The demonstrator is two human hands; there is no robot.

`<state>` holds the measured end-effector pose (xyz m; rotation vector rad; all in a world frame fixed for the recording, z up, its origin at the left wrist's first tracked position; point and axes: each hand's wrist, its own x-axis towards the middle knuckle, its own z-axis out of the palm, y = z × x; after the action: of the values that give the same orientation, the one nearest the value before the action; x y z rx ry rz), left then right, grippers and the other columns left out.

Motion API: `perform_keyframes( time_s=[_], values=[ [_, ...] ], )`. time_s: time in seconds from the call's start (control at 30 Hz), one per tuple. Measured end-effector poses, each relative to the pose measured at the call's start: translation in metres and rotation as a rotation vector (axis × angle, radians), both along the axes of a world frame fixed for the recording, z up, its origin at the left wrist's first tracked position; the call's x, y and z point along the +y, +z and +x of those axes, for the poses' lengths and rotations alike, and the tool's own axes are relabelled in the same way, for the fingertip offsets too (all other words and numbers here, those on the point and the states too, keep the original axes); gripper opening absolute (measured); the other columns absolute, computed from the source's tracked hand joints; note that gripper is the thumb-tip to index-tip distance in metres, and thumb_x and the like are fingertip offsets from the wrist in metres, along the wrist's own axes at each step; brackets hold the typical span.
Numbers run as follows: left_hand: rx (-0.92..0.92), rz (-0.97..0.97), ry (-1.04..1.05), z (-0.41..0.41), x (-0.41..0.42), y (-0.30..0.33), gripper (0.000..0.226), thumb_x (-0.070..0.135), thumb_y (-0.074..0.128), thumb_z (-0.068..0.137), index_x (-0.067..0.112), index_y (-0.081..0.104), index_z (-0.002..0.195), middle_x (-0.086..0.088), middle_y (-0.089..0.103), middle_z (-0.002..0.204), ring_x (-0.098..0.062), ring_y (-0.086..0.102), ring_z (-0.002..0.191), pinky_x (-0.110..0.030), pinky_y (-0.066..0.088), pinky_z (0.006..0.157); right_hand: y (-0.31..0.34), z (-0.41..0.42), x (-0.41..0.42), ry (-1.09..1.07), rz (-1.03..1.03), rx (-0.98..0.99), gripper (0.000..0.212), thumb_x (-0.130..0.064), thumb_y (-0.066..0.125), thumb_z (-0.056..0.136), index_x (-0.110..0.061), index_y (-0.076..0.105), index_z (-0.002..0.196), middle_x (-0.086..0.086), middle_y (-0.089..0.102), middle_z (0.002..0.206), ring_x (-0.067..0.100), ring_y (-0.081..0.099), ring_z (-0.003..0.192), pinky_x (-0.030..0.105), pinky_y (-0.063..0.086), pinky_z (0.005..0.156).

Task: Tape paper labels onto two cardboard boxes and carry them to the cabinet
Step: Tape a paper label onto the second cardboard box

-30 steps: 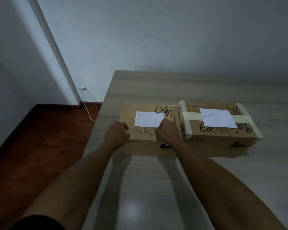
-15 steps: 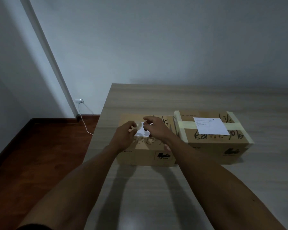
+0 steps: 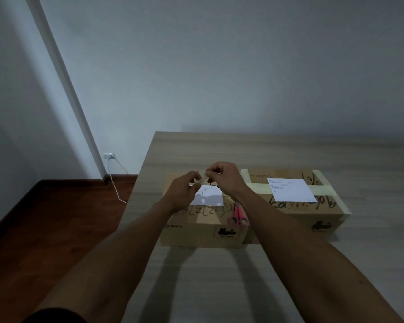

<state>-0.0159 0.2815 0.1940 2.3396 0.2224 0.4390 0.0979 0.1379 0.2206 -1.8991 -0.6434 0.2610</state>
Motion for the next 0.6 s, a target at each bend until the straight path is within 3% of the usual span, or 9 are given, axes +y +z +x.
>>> perform_keyframes(
  time_s=[0.13,0.23,0.33,0.5,0.6],
  values=[
    [0.015,-0.038,0.015,0.004,-0.004,0.002,0.029,0.02,0.062,0.102,0.004,0.066,0.125,-0.007,0.065,0.125,-0.017,0.061,0.105,-0.022,0.042,0.087,0.001,0.002,0.0,-0.024,-0.032,-0.068,0.01,-0.002,0.066,0.094,0.005,0.073,0.095,0.015,0.074,0.09,0.019,0.067,0.076,0.032,0.056,0.074],
    [0.022,-0.072,0.049,0.005,-0.005,0.003,0.021,0.029,0.061,0.102,0.01,0.069,0.1,-0.004,0.064,0.108,-0.014,0.058,0.095,-0.03,0.045,0.083,0.003,0.005,0.002,-0.075,-0.061,-0.113,0.011,-0.004,0.066,0.094,0.004,0.074,0.091,0.012,0.073,0.088,0.017,0.064,0.074,0.02,0.051,0.063],
    [0.054,-0.15,0.128,0.006,0.0,0.004,0.037,0.039,0.058,0.102,0.007,0.062,0.084,-0.007,0.065,0.093,-0.02,0.061,0.089,-0.032,0.042,0.074,0.01,0.01,0.005,-0.073,-0.083,-0.136,0.014,-0.006,0.067,0.095,0.003,0.074,0.088,0.011,0.073,0.087,0.014,0.063,0.066,0.008,0.044,0.048],
    [0.138,-0.233,0.207,0.008,0.0,0.005,0.062,0.057,0.053,0.1,-0.002,0.054,0.08,-0.021,0.064,0.082,-0.012,0.074,0.06,-0.036,0.045,0.067,0.02,0.013,0.009,-0.078,-0.084,-0.178,0.013,-0.008,0.068,0.094,-0.003,0.074,0.083,-0.001,0.069,0.08,0.007,0.062,0.07,0.012,0.044,0.06],
    [0.172,-0.295,0.236,0.01,-0.001,0.005,0.057,0.059,0.054,0.097,0.006,0.055,0.075,-0.014,0.065,0.077,-0.014,0.074,0.061,-0.034,0.046,0.068,0.022,0.012,0.008,-0.065,-0.095,-0.185,0.012,-0.007,0.068,0.093,-0.004,0.074,0.083,-0.002,0.069,0.079,0.005,0.061,0.072,0.02,0.046,0.069]
  ],
)
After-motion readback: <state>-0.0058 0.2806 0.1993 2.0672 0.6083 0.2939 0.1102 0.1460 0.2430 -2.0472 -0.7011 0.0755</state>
